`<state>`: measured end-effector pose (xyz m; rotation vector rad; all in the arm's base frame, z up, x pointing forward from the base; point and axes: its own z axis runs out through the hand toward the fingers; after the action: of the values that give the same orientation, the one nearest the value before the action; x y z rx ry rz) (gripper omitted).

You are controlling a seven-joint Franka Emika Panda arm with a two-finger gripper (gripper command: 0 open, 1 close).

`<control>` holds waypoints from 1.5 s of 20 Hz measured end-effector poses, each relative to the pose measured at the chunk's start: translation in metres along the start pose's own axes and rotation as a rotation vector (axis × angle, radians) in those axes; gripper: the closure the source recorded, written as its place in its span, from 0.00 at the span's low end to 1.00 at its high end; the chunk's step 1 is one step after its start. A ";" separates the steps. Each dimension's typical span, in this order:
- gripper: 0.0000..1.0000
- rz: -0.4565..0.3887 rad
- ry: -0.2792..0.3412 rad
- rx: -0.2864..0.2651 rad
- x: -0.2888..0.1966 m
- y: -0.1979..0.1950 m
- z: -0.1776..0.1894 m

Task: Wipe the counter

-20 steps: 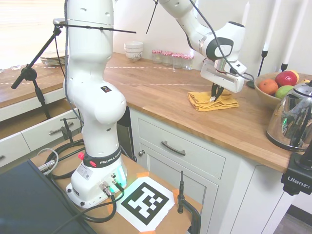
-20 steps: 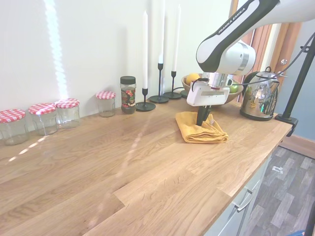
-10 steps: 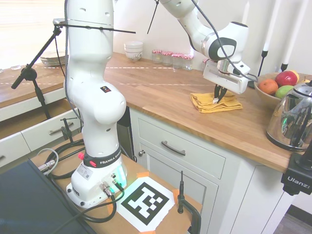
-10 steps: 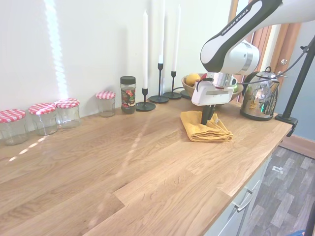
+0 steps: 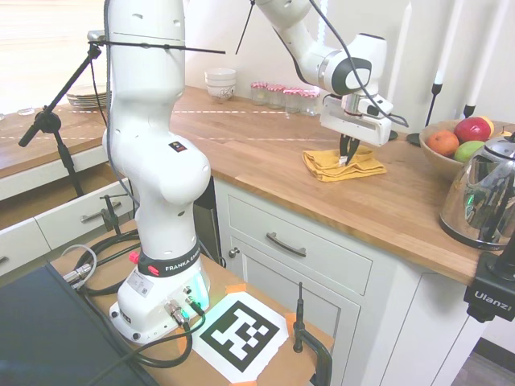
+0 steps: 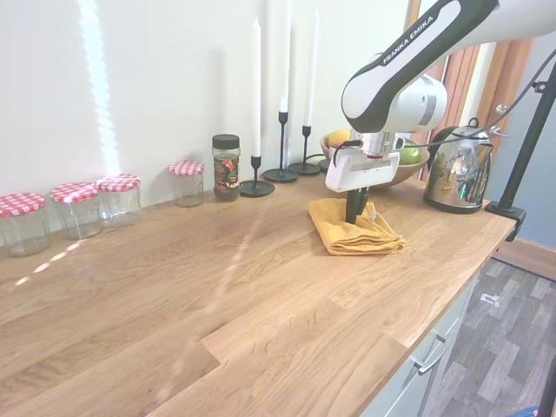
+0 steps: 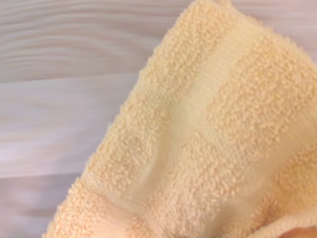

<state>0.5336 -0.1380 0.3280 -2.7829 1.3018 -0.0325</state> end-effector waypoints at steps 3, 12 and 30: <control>1.00 -0.020 0.002 -0.011 -0.023 -0.029 0.002; 1.00 -0.077 0.018 -0.035 -0.090 -0.100 0.004; 1.00 -0.166 0.062 -0.119 -0.184 -0.220 0.005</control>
<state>0.5848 0.1442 0.3408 -3.0070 1.1166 -0.0518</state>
